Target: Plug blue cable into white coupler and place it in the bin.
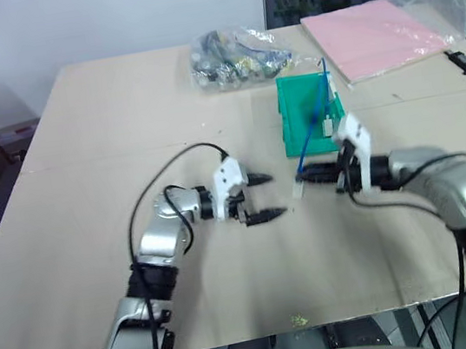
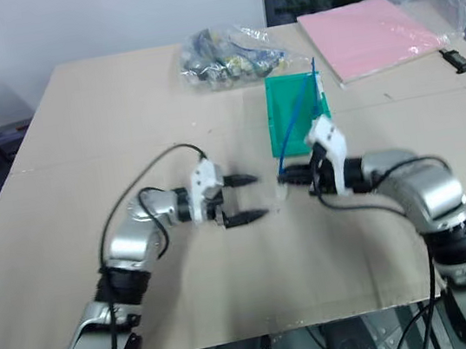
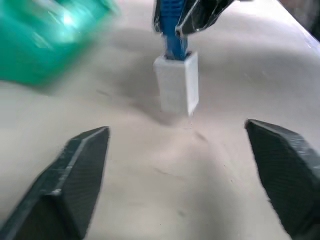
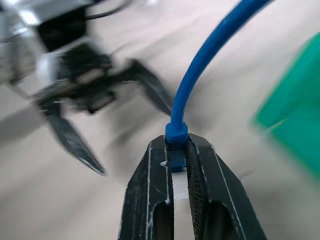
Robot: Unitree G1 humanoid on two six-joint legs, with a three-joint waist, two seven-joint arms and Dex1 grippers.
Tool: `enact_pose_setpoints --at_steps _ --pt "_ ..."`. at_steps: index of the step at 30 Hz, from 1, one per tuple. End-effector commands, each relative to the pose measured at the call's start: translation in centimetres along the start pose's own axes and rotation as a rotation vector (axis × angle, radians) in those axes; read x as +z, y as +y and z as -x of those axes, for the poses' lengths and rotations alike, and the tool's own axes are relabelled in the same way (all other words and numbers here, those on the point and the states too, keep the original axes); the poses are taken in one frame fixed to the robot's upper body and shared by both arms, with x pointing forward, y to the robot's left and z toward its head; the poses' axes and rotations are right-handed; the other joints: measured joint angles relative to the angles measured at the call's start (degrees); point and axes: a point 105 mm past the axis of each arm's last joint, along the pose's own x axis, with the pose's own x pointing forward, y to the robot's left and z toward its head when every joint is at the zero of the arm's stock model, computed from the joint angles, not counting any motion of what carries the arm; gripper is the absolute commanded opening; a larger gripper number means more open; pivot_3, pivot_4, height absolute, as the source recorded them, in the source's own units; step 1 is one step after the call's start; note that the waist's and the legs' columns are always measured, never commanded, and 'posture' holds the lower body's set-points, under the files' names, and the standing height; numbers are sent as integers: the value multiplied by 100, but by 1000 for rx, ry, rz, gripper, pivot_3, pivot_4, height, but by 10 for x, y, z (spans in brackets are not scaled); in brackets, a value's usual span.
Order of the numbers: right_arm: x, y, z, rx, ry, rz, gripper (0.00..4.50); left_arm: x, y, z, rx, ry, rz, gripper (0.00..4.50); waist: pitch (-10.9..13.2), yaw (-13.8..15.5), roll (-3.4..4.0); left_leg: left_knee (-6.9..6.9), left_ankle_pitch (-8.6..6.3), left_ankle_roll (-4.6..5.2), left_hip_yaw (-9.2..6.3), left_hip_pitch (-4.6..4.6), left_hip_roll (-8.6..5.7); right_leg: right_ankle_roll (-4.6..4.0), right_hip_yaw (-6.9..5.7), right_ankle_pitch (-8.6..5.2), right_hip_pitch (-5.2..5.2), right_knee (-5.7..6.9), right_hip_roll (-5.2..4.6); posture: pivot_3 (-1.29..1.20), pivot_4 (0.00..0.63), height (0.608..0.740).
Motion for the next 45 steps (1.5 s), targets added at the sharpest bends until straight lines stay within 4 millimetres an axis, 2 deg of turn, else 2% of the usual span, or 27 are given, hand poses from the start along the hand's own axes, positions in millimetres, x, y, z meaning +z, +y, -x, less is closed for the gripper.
enact_pose_setpoints --at_steps 1,3,4,6,10,13,14,15,17,20,23,26,29,32,33,36,38,39,41,45 --pt "42 -21 12 -36 -59 -43 31 60 1 9 143 -82 14 4449 13 1 -3 -3 0 0 0 0 0 0 0 0 0 -1 -1 0 150 740" --pt "60 -47 13 -103 -62 -63 31 90 7 12 232 -131 55 4449 60 20 -7 4 0 1 5 2 -13 2 2 2 1 11 -9 0 150 740" --pt "64 -59 12 -146 -53 -62 31 96 9 12 262 -129 63 4449 69 31 -11 3 0 1 3 2 -18 1 -3 3 1 11 -13 0 150 740" --pt "70 -81 7 -221 -29 -85 31 101 11 14 307 -98 56 4449 69 27 -12 3 1 1 2 8 -24 0 -6 5 9 10 -16 0 150 740" --pt "71 -103 -9 -261 26 -105 31 108 11 13 346 -80 68 4449 70 -28 -13 -4 1 -1 15 16 -24 1 0 4 9 2 -17 0 150 740" --pt "76 -130 -13 -426 14 -3 1194 106 12 12 368 -69 82 4500 71 -56 -15 -3 3 -3 30 2 -24 1 -2 4 -18 3 -24 0 150 740" --pt "82 -139 -9 -484 -20 15 1523 106 13 12 372 -69 87 4500 71 -57 -15 -3 3 -3 33 0 -24 1 -3 4 -21 3 -27 0 150 740" --pt "92 -145 -4 -527 -69 30 2122 106 13 12 376 -66 86 4500 72 -57 -14 -1 3 -3 42 -7 -24 1 -6 4 -34 4 -31 0 150 740" --pt "104 -154 10 -607 -122 75 2790 107 10 13 373 -66 79 4500 72 -50 -14 4 3 -4 43 -23 -25 1 -8 5 -47 5 -33 0 150 740" --pt "111 -162 27 -680 -146 146 4271 111 5 13 365 -77 77 4500 72 -49 -15 24 4 -5 29 -57 -25 1 -26 5 -67 6 -32 0 150 740" --pt "113 -156 48 -676 -206 203 4392 104 0 19 385 -77 74 4500 72 -48 -15 25 4 -5 26 -61 -27 1 -32 5 -66 6 -32 0 150 740" --pt "108 -123 64 -545 -329 186 4392 93 1 35 467 -82 67 4500 71 -51 -14 28 4 -5 26 -61 -24 1 -31 5 -66 13 -31 0 150 740" --pt "78 -86 80 -459 -376 160 4392 65 -3 56 551 -46 63 4500 69 -64 -11 33 4 -6 26 -65 -18 1 -29 5 -68 33 -28 0 150 740" --pt "39 -64 92 -432 -340 189 4392 44 -13 68 573 23 24 4500 70 -40 -10 34 4 -5 35 -60 -19 1 -20 5 -72 55 -34 0 150 740" --pt "14 -57 99 -434 -303 179 4392 33 -20 73 577 24 54 4500 70 -22 -10 42 4 -5 38 -55 -21 1 -19 5 -71 48 -37 0 150 740" --pt "-29 -44 112 -439 -230 140 4392 15 -34 82 593 3 123 4500 64 77 -12 37 3 -4 42 -12 -25 -1 -15 6 -33 52 -46 0 150 740" --pt "-63 -26 119 -400 -170 106 4392 -15 -53 85 591 65 151 4500 64 125 7 28 2 0 61 29 -32 -10 -1 12 -7 61 -52 0 150 740" --pt "-76 -20 121 -388 -143 95 4392 -26 -60 86 594 81 174 4500 56 130 11 21 3 1 67 50 -29 -12 8 25 6 55 -49 0 150 740" --pt "-99 -7 124 -363 -98 74 4392 -44 -69 89 616 90 212 4500 62 130 16 -12 -17 32 71 133 -19 -11 7 22 105 0 -45 0 150 740" --pt "-130 6 129 -371 -31 67 4392 -62 -78 91 621 127 185 4500 62 131 19 6 -26 45 66 139 -18 -12 -1 22 123 -3 -45 0 150 740"
